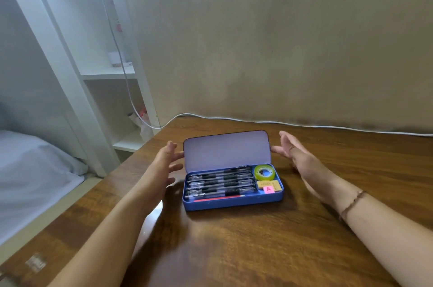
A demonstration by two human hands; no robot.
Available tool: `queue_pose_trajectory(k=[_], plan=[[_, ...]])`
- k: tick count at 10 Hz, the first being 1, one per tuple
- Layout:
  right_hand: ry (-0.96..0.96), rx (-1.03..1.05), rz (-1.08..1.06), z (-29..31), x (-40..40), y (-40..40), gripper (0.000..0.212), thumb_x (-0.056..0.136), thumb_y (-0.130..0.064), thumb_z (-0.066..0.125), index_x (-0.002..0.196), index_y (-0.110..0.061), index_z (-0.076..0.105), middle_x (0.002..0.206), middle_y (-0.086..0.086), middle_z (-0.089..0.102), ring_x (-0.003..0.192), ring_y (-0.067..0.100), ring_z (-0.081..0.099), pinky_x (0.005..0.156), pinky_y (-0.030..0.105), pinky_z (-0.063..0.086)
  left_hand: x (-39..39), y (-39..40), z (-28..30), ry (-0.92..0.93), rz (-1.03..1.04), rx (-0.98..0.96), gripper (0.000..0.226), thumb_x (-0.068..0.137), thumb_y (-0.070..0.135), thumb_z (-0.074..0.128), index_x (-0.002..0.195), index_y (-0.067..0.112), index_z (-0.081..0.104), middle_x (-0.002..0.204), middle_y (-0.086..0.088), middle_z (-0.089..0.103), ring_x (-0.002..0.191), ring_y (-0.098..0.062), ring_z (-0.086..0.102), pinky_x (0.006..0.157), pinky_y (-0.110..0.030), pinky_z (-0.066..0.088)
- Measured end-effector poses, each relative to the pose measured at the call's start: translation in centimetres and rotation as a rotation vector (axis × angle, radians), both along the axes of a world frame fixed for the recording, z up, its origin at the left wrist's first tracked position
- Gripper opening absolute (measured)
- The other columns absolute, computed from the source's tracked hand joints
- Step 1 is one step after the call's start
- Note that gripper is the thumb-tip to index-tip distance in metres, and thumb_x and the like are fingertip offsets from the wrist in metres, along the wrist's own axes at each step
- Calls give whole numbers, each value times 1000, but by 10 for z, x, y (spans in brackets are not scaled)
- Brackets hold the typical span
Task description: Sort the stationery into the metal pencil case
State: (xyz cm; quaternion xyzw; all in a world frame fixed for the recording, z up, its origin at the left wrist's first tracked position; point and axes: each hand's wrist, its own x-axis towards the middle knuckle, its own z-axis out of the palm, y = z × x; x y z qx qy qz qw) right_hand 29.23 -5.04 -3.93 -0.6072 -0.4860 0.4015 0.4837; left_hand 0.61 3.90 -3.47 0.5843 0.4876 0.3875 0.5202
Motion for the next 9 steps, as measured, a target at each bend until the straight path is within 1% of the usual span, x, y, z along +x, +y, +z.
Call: queue_pose_trajectory(k=[1, 2, 3, 4, 5, 6, 7, 8, 9], plan=[[-1, 47, -8, -1, 7, -12, 85, 74, -84, 33, 143, -35, 36, 128, -8, 59, 124, 15, 48, 106, 45, 31, -12, -8, 4, -88, 44, 63, 53, 89, 62, 35, 114, 24, 62, 110, -3, 69, 99, -22, 61, 87, -40, 43], [-83, 84, -53, -2, 5, -22, 49, 84, -63, 43, 109, -30, 67, 103, -3, 69, 101, 18, 61, 88, 36, 45, -12, -17, 0, 57, 60, 290, 24, 99, 34, 50, 101, 20, 69, 100, -7, 72, 90, -19, 63, 79, -31, 47], [-322, 65, -78, -10, -2, -27, 12, 88, -35, 66, 89, -26, 74, 91, -5, 71, 88, 14, 63, 71, 21, 48, -4, -20, -14, 366, -32, 541, 7, 92, 32, 65, 98, 33, 69, 104, 9, 69, 92, 0, 61, 83, -24, 45], [-541, 106, -103, -16, -8, -28, 3, 83, -29, 73, 79, -30, 73, 93, -11, 65, 86, 8, 60, 69, 17, 44, 10, -24, -32, 671, -146, 685, 49, 85, 64, 48, 120, 34, 63, 127, 17, 57, 118, -4, 48, 101, -27, 38], [-645, 133, -109, -24, -12, -28, 5, 81, -32, 73, 81, -32, 68, 98, -15, 58, 93, 5, 56, 78, 25, 45, 18, -30, -42, 793, -131, 722, 67, 80, 74, 29, 129, 38, 55, 135, 18, 50, 128, -12, 37, 107, -34, 35], [-700, 224, -119, -30, -15, -33, 12, 85, -34, 67, 76, -32, 59, 99, -16, 56, 98, 6, 54, 84, 33, 47, 20, -32, -41, 888, -164, 675, 68, 78, 76, 23, 132, 41, 48, 139, 20, 42, 134, -11, 29, 109, -39, 33], [-824, 173, -125, -25, -19, -39, 19, 87, -42, 62, 72, -36, 52, 101, -20, 55, 101, 7, 51, 85, 35, 46, 22, -33, -31, 1017, -226, 602, 54, 89, 70, 34, 135, 42, 40, 146, 20, 36, 140, -11, 24, 113, -45, 27], [-926, 140, -133, -16, -25, -42, 12, 89, -48, 56, 83, -38, 56, 105, -22, 54, 107, 7, 50, 88, 33, 43, 30, -36, -21, 1067, -192, 555, 48, 95, 60, 38, 139, 41, 37, 154, 17, 30, 147, -14, 15, 116, -52, 20], [-887, 141, -109, -14, -27, -57, 35, 87, -54, 57, 117, -36, 59, 127, -20, 52, 129, 9, 40, 106, 36, 38, 33, -60, -28, 997, -49, 558, 58, 91, 66, 31, 143, 40, 36, 162, 9, 12, 149, -21, 3, 118, -48, 15]])
